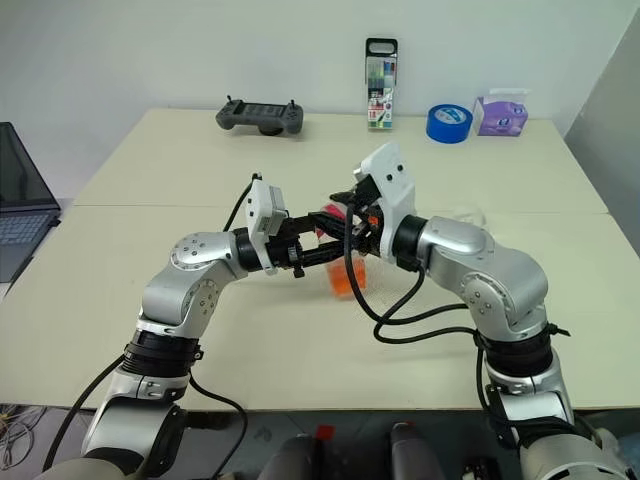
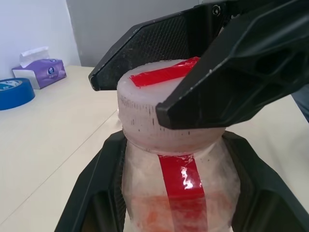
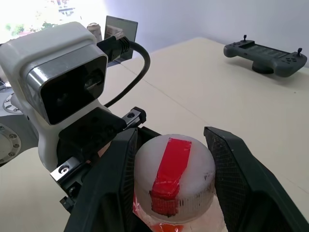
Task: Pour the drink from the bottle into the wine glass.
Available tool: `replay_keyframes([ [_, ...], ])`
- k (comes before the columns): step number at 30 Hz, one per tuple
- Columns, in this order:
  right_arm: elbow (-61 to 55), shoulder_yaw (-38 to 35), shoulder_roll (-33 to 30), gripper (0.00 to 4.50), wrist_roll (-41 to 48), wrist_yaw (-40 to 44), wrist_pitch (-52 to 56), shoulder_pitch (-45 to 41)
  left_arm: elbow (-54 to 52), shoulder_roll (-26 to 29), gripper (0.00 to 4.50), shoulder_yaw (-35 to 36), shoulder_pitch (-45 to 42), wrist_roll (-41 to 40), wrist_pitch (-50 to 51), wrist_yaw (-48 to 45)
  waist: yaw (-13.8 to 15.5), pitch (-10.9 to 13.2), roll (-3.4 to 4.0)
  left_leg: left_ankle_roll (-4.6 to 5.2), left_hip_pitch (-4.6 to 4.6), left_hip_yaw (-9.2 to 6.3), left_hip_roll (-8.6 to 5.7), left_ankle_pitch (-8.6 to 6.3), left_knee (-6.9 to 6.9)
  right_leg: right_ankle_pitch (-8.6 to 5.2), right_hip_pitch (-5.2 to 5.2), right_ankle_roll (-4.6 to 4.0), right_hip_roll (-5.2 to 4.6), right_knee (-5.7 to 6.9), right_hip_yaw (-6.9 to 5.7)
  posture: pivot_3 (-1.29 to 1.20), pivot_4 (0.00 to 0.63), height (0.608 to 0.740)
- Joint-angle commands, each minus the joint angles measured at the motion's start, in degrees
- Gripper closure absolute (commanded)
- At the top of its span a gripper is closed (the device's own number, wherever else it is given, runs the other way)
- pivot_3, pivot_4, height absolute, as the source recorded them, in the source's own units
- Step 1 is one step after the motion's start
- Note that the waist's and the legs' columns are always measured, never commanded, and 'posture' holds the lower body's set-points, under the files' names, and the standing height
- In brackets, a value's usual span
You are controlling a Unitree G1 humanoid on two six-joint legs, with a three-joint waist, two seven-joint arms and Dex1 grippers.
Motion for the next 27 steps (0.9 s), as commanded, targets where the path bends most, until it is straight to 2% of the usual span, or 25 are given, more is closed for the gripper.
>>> replay_keyframes([
  [1,-1.3,-1.3,-2.7,2.64,-1.6,0.7,-1.1,-0.3,-1.6,-0.1,2.33,0.6,-1.2,-0.9,-1.9,-0.9,0.0,0.0,0.00,0.00,0.00,0.01,0.00,0.00,0.00,0.00,0.00,0.00,0.01,0.00,0.00,0.00,0.150,0.740],
  [3,-1.1,-1.7,-4.4,2.64,-1.3,3.3,-2.6,-0.2,-1.5,0.0,2.33,0.6,-1.4,-1.1,-1.9,-1.2,0.0,0.0,0.00,0.00,0.00,0.01,-0.02,0.00,0.02,0.00,0.01,0.00,0.03,-0.01,0.00,0.00,0.150,0.740],
  [5,-0.7,-3.7,-6.4,2.64,2.2,10.8,-5.5,0.0,-1.7,0.0,2.33,0.5,-1.6,-1.6,-1.5,-1.6,0.0,0.0,0.00,0.00,-0.01,0.03,-0.04,0.00,0.03,0.00,0.01,0.00,0.06,-0.01,0.00,0.00,0.150,0.740],
  [7,-3.6,-3.1,-14.6,2.64,9.8,27.2,-4.1,1.1,-2.2,-0.4,2.33,0.2,-1.9,-2.4,-0.8,-2.3,0.1,0.0,0.02,0.01,0.00,0.07,-0.05,0.00,0.04,0.00,0.04,0.00,0.13,-0.03,-0.02,0.00,0.150,0.740],
  [9,-2.5,-2.3,-18.7,2.64,11.6,34.1,-4.6,0.4,-2.6,-1.1,2.34,-0.6,-2.4,-2.6,-0.6,-2.6,0.5,0.0,0.06,0.01,-0.07,0.03,-0.15,-0.01,0.06,-0.01,0.09,0.01,0.09,-0.15,-0.10,0.00,0.150,0.740],
  [16,3.8,-0.2,-20.5,2.64,6.4,37.6,-9.7,-2.9,-3.5,-2.4,2.34,-1.7,-2.8,-2.9,-0.3,-2.2,-0.4,0.0,0.07,0.07,0.24,0.24,0.06,-0.01,0.12,0.01,0.16,0.01,0.38,0.01,0.09,0.00,0.150,0.740],
  [20,4.7,-1.8,-19.3,2.64,5.9,34.2,-9.3,-3.6,-2.7,-2.7,2.34,-1.6,-2.8,-2.5,-0.7,-2.1,-0.3,0.0,0.07,0.08,0.21,0.17,0.11,0.00,0.11,0.02,0.15,-0.02,0.44,0.02,0.05,0.00,0.150,0.740],
  [25,3.2,-3.6,-16.9,0.96,2.1,24.3,-8.6,-4.3,-1.3,-2.9,2.34,-1.4,-3.8,-2.7,-0.6,-1.3,-0.1,0.0,0.07,0.07,0.17,0.15,0.08,0.00,0.14,0.03,0.13,-0.02,0.33,0.01,0.10,0.00,0.150,0.740],
  [27,0.9,-4.5,-15.7,0.92,2.2,19.6,-5.9,-4.0,-0.7,-3.0,2.34,-1.3,-4.3,-2.6,-0.6,-1.1,0.1,0.0,0.07,0.07,0.12,0.14,0.08,0.00,0.17,0.03,0.12,-0.02,0.33,0.00,0.07,0.00,0.150,0.740],
])
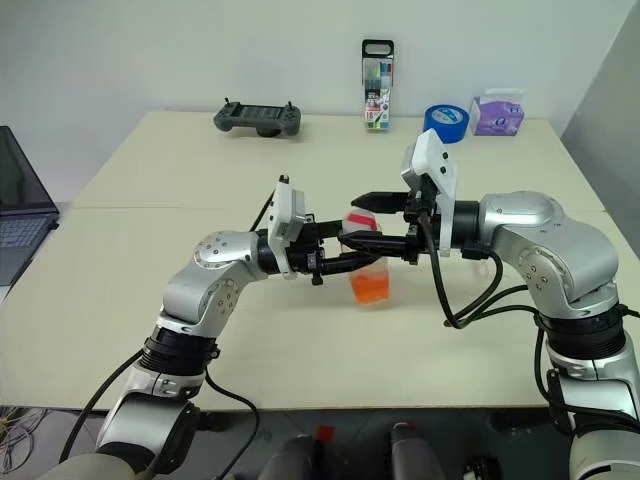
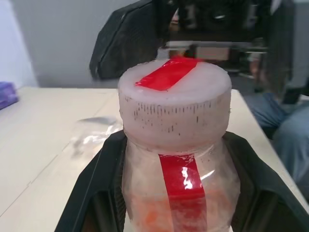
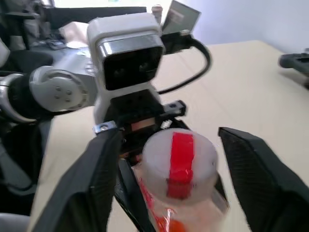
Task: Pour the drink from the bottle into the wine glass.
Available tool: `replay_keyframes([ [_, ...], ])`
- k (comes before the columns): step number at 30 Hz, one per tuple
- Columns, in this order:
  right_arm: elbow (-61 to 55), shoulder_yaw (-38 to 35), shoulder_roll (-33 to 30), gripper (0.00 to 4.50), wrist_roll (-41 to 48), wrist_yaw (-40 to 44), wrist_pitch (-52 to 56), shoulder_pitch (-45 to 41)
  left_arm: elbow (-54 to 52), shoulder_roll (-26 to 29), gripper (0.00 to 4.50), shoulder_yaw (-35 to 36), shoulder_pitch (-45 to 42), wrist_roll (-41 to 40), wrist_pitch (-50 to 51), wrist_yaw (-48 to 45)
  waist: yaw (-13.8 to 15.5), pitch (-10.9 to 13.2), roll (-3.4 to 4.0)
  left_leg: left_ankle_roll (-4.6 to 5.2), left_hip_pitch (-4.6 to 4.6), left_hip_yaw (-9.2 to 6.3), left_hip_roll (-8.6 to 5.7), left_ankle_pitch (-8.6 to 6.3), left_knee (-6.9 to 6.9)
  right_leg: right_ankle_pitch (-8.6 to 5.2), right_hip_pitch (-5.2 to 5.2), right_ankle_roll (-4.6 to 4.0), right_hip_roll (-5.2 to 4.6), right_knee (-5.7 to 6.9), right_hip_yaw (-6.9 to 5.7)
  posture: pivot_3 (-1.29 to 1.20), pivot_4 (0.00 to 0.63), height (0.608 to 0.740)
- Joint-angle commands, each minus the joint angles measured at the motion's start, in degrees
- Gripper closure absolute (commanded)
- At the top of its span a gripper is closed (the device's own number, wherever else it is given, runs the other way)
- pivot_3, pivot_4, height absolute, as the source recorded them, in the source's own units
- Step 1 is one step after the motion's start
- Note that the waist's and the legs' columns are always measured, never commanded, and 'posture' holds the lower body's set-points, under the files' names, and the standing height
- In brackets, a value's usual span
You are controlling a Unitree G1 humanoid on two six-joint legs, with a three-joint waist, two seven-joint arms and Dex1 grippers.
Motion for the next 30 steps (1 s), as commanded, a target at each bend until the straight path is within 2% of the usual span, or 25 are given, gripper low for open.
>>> replay_keyframes([
  [1,-5.2,-2.7,1.6,0.92,-0.1,-7.3,3.1,-1.2,-0.6,-0.2,2.34,1.3,-2.5,-0.4,-0.8,0.5,0.1,0.0,0.00,0.00,-0.05,-0.03,-0.01,0.00,0.04,0.00,0.00,0.00,-0.02,0.00,0.00,0.00,0.150,0.740],
  [7,-14.4,-5.8,9.9,0.92,0.5,-25.3,13.3,1.6,1.2,-0.6,2.34,1.1,-2.8,0.3,-1.4,0.7,0.1,0.0,0.01,-0.01,-0.19,-0.19,-0.01,0.00,0.24,0.01,-0.01,-0.01,-0.06,0.03,0.03,0.00,0.150,0.740],
  [12,-20.1,-6.8,16.4,0.92,0.1,-35.9,20.4,3.2,3.4,-0.6,2.34,1.2,-3.5,1.0,-2.5,0.5,0.1,0.0,0.02,-0.01,-0.21,-0.18,-0.02,0.00,0.30,0.01,-0.01,-0.01,-0.06,0.06,0.02,0.00,0.150,0.740],
  [22,-24.6,-5.6,26.7,0.92,-4.7,-49.7,29.0,3.6,6.2,-1.7,2.34,1.0,-4.5,2.0,-4.5,0.5,0.0,0.0,0.03,0.00,-0.23,-0.18,-0.04,0.00,0.32,0.01,-0.02,-0.01,-0.05,0.05,0.00,0.00,0.150,0.740],
  [26,-23.8,-4.7,28.1,0.92,-8.9,-53.4,29.6,3.0,6.6,-2.0,2.34,1.0,-4.5,2.2,-4.8,0.3,0.0,0.0,0.04,0.00,-0.22,-0.17,-0.05,0.00,0.33,0.01,-0.01,-0.01,-0.06,0.06,0.01,0.00,0.150,0.740],
  [30,-23.5,-4.2,28.6,0.92,-10.2,-53.7,30.8,2.7,7.5,-2.1,2.34,1.2,-5.0,2.2,-5.0,0.1,0.0,0.0,0.05,0.00,-0.23,-0.18,-0.04,-0.01,0.32,0.01,-0.02,-0.01,-0.04,0.06,-0.01,0.00,0.150,0.740],
])
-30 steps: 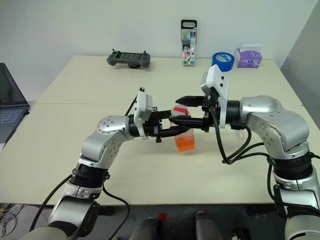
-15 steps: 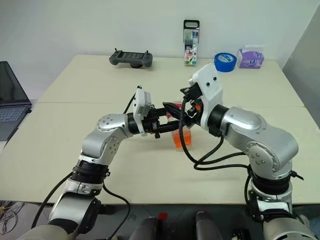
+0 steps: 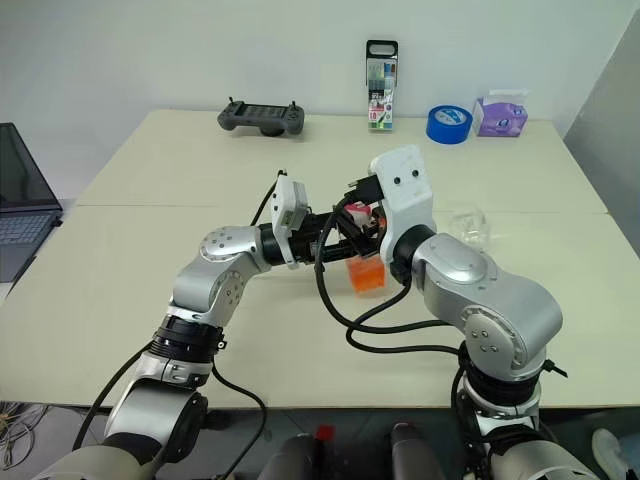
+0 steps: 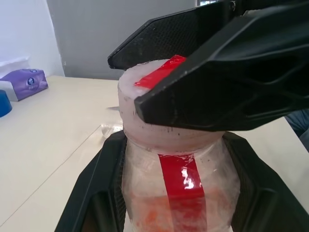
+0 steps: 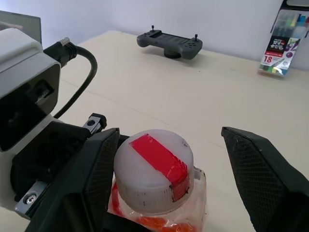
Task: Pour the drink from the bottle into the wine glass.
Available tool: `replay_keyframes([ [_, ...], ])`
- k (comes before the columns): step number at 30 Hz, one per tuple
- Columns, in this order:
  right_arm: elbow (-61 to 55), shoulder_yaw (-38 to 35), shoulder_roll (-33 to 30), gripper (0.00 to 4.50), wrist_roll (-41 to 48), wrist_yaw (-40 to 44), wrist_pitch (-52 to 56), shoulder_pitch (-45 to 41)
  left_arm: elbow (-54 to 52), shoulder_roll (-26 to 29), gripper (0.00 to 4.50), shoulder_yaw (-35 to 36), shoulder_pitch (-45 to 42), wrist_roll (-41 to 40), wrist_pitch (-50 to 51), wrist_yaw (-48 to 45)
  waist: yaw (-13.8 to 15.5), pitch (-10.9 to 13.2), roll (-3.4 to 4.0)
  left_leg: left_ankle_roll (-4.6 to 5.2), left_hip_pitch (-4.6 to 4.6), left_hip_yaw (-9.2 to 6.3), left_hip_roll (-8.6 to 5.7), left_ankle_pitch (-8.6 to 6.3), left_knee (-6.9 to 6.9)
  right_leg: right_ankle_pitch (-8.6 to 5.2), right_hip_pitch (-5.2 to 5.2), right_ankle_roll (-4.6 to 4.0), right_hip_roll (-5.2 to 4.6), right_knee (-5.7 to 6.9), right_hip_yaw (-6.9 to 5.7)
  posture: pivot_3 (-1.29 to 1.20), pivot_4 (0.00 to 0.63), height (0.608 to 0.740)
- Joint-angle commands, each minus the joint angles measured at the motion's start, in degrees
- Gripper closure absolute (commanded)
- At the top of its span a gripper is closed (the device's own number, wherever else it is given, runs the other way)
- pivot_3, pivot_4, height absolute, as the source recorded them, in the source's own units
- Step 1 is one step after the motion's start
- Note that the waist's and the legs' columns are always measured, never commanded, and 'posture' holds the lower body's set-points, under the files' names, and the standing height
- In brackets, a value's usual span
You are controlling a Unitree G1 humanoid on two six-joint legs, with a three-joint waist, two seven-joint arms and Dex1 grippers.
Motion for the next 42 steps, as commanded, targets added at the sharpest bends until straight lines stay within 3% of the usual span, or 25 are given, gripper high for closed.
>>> replay_keyframes([
  [1,-1.1,-1.1,-0.1,0.92,-2.9,-1.4,1.2,-1.5,-0.8,-0.1,2.34,1.2,-2.1,-0.3,-1.6,-0.5,0.0,0.0,0.00,0.00,0.00,0.01,-0.01,0.00,0.00,0.00,0.00,0.00,0.00,0.00,0.00,0.00,0.150,0.740],
  [4,-1.4,-1.0,0.2,0.92,-3.8,-1.7,2.6,-1.6,-0.3,0.0,2.34,1.4,-2.4,-0.2,-2.0,-0.7,0.0,0.0,0.00,0.00,0.00,0.00,-0.01,0.00,0.00,0.00,0.00,0.00,0.00,0.00,0.00,0.00,0.150,0.740],
  [10,-1.0,-1.0,-2.5,2.71,-5.1,-0.6,2.7,-1.9,-0.6,0.2,2.34,1.7,-2.1,0.1,-2.1,-0.7,0.0,0.0,0.00,0.00,0.00,0.00,-0.01,0.00,0.00,0.00,0.00,0.00,0.00,0.00,0.00,0.00,0.150,0.740],
  [13,1.3,-3.0,-7.7,2.70,-3.5,5.1,-1.1,-0.7,-1.6,0.4,2.34,1.5,-1.8,-0.1,-1.7,-0.9,0.0,0.0,0.00,0.00,-0.01,0.00,-0.02,0.00,0.00,0.00,0.01,0.00,-0.01,-0.01,-0.02,0.00,0.150,0.740],
  [18,6.0,-8.0,-14.5,2.70,10.6,33.5,-18.8,5.9,-2.8,0.8,2.34,0.8,-1.9,-0.5,-1.2,-2.2,0.1,0.0,-0.01,0.04,-0.02,0.03,-0.06,-0.02,0.03,0.00,0.07,0.01,0.00,-0.09,-0.08,0.00,0.150,0.740],
  [22,12.5,1.0,-28.6,2.70,6.3,54.1,-30.0,5.7,-3.0,1.4,2.34,0.7,-2.7,-0.5,-0.8,-3.4,0.0,0.0,0.02,0.10,0.03,0.21,-0.07,-0.06,0.10,0.01,0.06,0.03,0.01,-0.07,-0.06,0.00,0.150,0.740],
  [25,18.5,4.9,-32.4,2.70,5.4,63.2,-35.7,2.4,-2.8,1.2,2.34,0.5,-3.1,-0.6,-0.6,-3.6,-0.3,0.0,0.02,0.19,0.06,0.23,-0.04,-0.11,0.14,0.00,0.07,0.04,0.13,-0.07,-0.05,0.00,0.150,0.740],
  [32,29.5,8.5,-34.4,2.70,4.0,76.1,-42.3,-3.0,-3.9,-0.4,2.34,0.0,-3.9,-2.1,1.4,-3.4,0.0,0.0,0.02,0.22,0.04,0.18,0.04,-0.13,0.16,0.01,0.05,0.03,0.13,-0.05,-0.06,0.00,0.150,0.740],
  [36,32.9,8.0,-34.2,2.70,3.6,77.5,-43.1,-5.1,-4.6,-0.7,2.34,0.0,-3.9,-2.3,2.2,-3.7,0.1,0.0,0.02,0.22,0.03,0.20,-0.01,-0.13,0.23,0.01,0.06,0.03,0.06,-0.05,-0.04,0.00,0.150,0.740],
  [39,32.0,4.6,-32.7,2.70,6.2,73.9,-40.2,-5.5,-4.3,-0.5,2.34,0.1,-4.0,-2.2,2.3,-3.9,0.1,0.0,0.02,0.22,0.01,0.16,0.00,-0.13,0.22,0.01,0.05,0.03,0.04,-0.05,-0.05,0.00,0.150,0.740],
  [42,29.1,3.1,-32.0,1.64,6.4,70.5,-38.5,-4.5,-3.6,-0.4,2.34,0.0,-4.2,-2.1,2.0,-4.1,0.1,0.0,0.02,0.21,0.01,0.13,0.00,-0.13,0.22,0.01,0.04,0.02,0.03,-0.04,-0.04,0.00,0.150,0.740],
])
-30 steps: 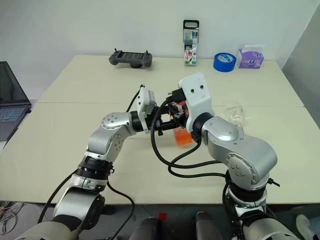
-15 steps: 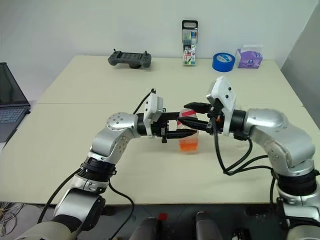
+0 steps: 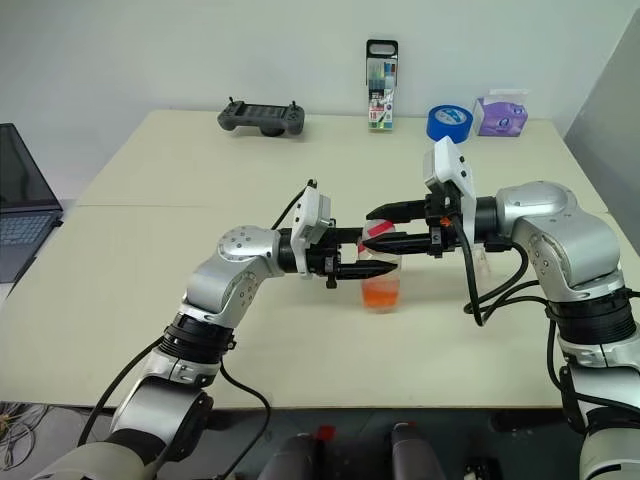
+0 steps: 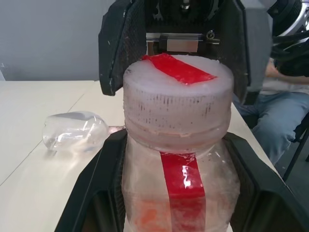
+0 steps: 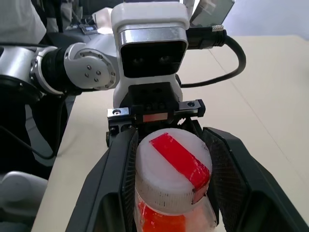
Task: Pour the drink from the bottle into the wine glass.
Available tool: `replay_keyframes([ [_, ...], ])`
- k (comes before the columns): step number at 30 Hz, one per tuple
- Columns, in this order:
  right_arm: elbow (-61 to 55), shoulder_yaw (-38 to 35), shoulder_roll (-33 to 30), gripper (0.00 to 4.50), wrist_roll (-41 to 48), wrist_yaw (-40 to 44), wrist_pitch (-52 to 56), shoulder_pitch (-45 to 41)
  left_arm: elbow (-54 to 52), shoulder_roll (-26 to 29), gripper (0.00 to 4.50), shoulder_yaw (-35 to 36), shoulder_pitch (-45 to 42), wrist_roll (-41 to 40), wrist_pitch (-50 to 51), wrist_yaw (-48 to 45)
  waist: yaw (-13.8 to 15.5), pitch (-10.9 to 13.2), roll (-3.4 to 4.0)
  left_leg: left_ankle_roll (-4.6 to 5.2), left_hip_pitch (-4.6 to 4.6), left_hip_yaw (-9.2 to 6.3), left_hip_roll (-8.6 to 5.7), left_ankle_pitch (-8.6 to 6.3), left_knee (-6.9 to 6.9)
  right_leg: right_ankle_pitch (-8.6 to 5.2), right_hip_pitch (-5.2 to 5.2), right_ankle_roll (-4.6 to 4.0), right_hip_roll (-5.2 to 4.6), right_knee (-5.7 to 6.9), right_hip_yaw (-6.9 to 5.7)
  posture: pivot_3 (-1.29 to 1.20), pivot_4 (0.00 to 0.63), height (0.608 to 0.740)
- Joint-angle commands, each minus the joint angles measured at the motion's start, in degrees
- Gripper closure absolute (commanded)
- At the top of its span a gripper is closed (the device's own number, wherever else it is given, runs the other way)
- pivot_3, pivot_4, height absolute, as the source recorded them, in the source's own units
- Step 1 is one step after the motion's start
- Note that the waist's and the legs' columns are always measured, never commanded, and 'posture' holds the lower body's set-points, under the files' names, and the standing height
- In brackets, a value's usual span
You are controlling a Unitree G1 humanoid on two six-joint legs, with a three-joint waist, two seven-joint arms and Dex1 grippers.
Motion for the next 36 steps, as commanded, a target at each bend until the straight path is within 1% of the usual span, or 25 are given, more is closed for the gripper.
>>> replay_keyframes([
  [1,-6.3,-2.2,0.7,1.27,1.6,-3.7,1.9,1.4,-0.3,0.4,2.34,4.0,-2.7,-1.6,-0.6,1.3,0.0,0.0,0.00,0.00,0.00,-0.01,0.00,0.00,0.00,0.00,0.00,0.00,0.00,0.00,0.00,0.00,0.150,0.740],
  [3,-8.9,-3.2,1.5,0.57,1.5,-7.8,3.0,2.2,0.2,0.3,2.34,3.9,-3.0,-1.4,-0.8,1.2,0.0,0.0,0.00,0.00,-0.01,-0.04,0.00,0.00,0.00,0.00,0.00,0.00,-0.01,0.00,0.00,0.00,0.150,0.740],
  [4,-10.3,-3.9,2.4,0.22,0.8,-11.4,3.8,2.5,0.6,0.2,2.34,3.9,-3.2,-1.3,-1.0,1.0,0.0,0.0,0.00,0.00,0.00,-0.04,0.00,0.00,0.00,0.00,0.00,0.00,-0.01,0.01,0.00,0.00,0.150,0.740],
  [8,-16.6,-5.2,5.9,0.20,-1.8,-24.0,6.3,4.6,1.9,-0.4,2.34,3.9,-3.7,-0.7,-1.7,0.8,0.1,0.0,0.00,-0.01,-0.03,-0.09,-0.01,0.00,0.00,0.00,-0.01,0.00,-0.02,0.01,0.01,0.00,0.150,0.740],
  [11,-20.1,-5.1,8.3,0.20,-3.8,-30.7,7.2,7.2,2.8,-0.8,2.34,3.5,-3.6,-0.1,-2.8,0.4,0.1,0.0,0.00,-0.01,-0.03,-0.11,-0.01,0.00,0.00,0.00,-0.01,0.00,-0.02,0.01,0.02,0.00,0.150,0.740],
  [16,-27.2,-7.7,14.1,0.20,-4.3,-44.8,15.3,10.7,3.6,-1.0,2.34,3.3,-3.4,0.3,-3.8,-0.3,0.1,0.0,0.00,-0.01,-0.04,-0.11,-0.02,0.01,0.01,0.00,-0.03,0.00,-0.05,0.04,0.09,0.00,0.150,0.740],
  [18,-30.6,-7.7,15.5,0.20,-5.0,-49.5,19.2,11.2,4.3,-0.7,2.34,3.0,-3.4,1.0,-4.6,-0.7,0.1,0.0,0.01,-0.02,-0.04,-0.12,-0.02,0.01,0.00,0.00,-0.05,0.00,-0.04,0.05,0.10,0.00,0.150,0.740],
  [21,-35.3,-8.3,19.7,0.20,-5.2,-57.0,25.3,11.4,5.5,-0.7,2.34,2.5,-3.4,2.2,-6.6,-1.0,0.1,0.0,0.01,-0.01,-0.04,-0.14,-0.01,0.01,-0.01,0.00,-0.03,0.00,-0.03,0.04,0.08,0.00,0.150,0.740],
  [23,-38.6,-7.5,22.4,0.20,-6.3,-61.4,29.1,11.3,6.0,-0.9,2.34,2.7,-3.5,2.3,-7.1,-1.0,0.1,0.0,0.01,-0.01,-0.04,-0.14,-0.02,0.01,-0.01,0.00,-0.04,0.00,-0.03,0.05,0.10,0.00,0.150,0.740],
  [29,-44.6,-3.6,31.7,0.20,-10.2,-71.5,37.6,9.7,6.8,-1.5,2.34,3.1,-3.5,2.7,-8.1,-0.6,0.0,0.0,0.02,-0.01,-0.04,-0.16,-0.01,0.01,-0.02,0.00,-0.05,0.00,-0.03,0.05,0.10,0.00,0.150,0.740],
  [32,-44.7,-3.3,34.0,0.20,-12.1,-74.0,41.7,9.5,7.1,-1.6,2.34,3.1,-3.4,2.9,-8.7,-0.5,0.0,0.0,0.03,-0.01,-0.04,-0.16,-0.02,0.01,-0.01,0.00,-0.04,0.00,-0.03,0.04,0.08,0.00,0.150,0.740],
  [36,-44.8,-3.4,35.1,0.20,-13.4,-74.2,45.7,8.5,7.5,-1.8,2.34,3.3,-3.6,3.1,-9.1,-0.3,-0.1,0.0,0.03,-0.01,-0.04,-0.14,-0.03,0.01,-0.01,0.00,-0.04,0.00,-0.03,0.04,0.06,0.00,0.150,0.740],
])
